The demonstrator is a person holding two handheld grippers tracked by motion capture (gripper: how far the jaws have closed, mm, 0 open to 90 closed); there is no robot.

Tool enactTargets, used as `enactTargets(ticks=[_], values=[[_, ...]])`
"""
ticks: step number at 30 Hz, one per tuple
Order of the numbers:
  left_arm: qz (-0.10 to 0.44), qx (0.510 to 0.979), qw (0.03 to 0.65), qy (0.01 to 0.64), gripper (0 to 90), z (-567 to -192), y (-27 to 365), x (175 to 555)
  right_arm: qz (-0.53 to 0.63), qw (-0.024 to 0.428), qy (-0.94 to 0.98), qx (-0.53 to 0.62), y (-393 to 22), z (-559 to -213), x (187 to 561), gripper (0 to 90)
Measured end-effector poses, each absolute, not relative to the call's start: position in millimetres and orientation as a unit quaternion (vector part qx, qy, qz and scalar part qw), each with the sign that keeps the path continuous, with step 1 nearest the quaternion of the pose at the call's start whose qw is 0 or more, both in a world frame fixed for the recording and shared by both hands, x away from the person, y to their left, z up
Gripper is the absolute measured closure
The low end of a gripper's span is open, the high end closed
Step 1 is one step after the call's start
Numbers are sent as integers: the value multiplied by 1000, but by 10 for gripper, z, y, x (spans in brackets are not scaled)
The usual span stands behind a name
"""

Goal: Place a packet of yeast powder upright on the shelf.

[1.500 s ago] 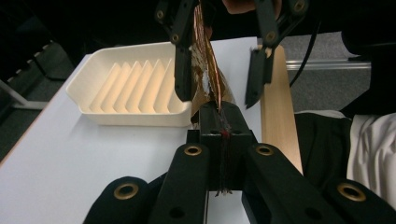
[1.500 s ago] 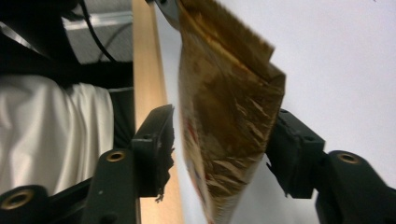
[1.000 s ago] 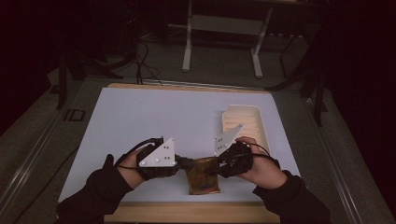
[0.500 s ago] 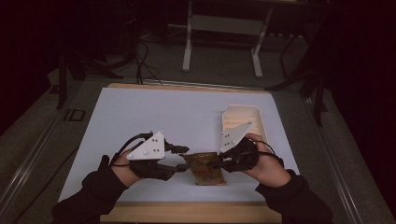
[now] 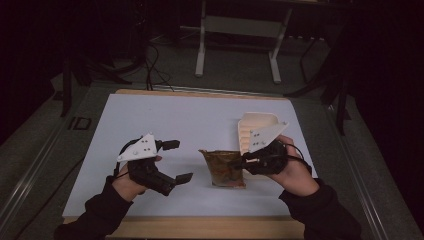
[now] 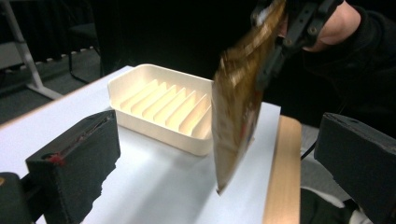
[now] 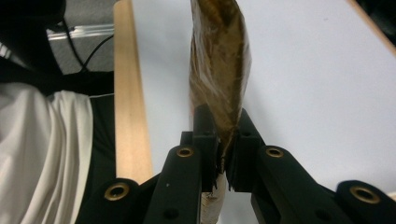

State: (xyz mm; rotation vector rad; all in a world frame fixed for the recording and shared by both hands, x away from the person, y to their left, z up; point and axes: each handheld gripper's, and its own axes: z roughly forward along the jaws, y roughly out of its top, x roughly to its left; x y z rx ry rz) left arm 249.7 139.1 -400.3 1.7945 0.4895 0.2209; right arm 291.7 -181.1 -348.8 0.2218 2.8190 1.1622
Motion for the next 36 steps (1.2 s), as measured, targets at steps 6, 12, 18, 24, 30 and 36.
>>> enactTargets(ticks=[6, 12, 18, 24, 30, 36], values=[[92, 768, 590, 232, 10, -4240, 1511, 2408, 412, 63, 906, 79, -1928, -3384, 2976, 851], [76, 756, 592, 270, 10, -4538, 1620, 2377, 440, 98, 888, 92, -2076, -3275, 3083, 858], [80, 752, 590, 282, 10, -4733, 1668, 2369, 443, 133, 878, 125, -2266, -3221, 3256, 867], [72, 750, 589, 293, 10, -4832, 1674, 2397, 434, 166, 872, 153, -2479, -3204, 3448, 873], [70, 748, 590, 296, 10, -4856, 1667, 2411, 422, 174, 874, 167, -2616, -3288, 3644, 876], [71, 744, 593, 299, 10, -4848, 1685, 2406, 423, 173, 872, 175, -2679, -3418, 3824, 879]])
